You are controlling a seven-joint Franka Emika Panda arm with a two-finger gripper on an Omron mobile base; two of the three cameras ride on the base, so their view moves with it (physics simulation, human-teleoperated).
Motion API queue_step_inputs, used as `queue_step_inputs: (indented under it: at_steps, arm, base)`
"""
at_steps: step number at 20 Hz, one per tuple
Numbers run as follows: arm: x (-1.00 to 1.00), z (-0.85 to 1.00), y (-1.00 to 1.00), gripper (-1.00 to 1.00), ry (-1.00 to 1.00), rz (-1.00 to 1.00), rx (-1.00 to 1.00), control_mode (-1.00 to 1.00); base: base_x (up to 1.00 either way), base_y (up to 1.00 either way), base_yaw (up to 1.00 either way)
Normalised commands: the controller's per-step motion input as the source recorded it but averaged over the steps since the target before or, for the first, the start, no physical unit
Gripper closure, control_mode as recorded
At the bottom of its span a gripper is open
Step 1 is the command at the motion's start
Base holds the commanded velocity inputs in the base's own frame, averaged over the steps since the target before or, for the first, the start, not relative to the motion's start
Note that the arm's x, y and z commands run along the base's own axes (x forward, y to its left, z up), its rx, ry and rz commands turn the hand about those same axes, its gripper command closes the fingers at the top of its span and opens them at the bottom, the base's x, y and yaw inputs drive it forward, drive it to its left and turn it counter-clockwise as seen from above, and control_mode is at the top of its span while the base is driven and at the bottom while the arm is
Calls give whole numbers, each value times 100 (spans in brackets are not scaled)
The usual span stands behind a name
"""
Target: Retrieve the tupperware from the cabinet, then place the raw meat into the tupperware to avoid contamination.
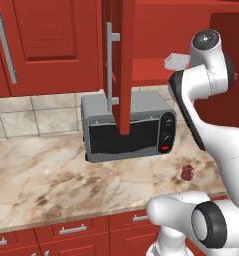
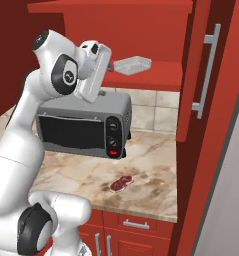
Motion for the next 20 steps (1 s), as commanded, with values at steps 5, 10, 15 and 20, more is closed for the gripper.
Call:
queue_step_inputs:
  at_steps: [5,10,15,20]
  arm:
    - [22,16,5,-100,0,15,6,-100]
    - [15,8,-6,-100,0,28,12,-100]
    - [0,1,-17,-100,0,15,6,-100]
    - [0,0,-21,-100,0,7,3,-100]
  base:
    - [0,0,0]
    - [0,0,0]
    - [0,0,0]
    - [0,0,0]
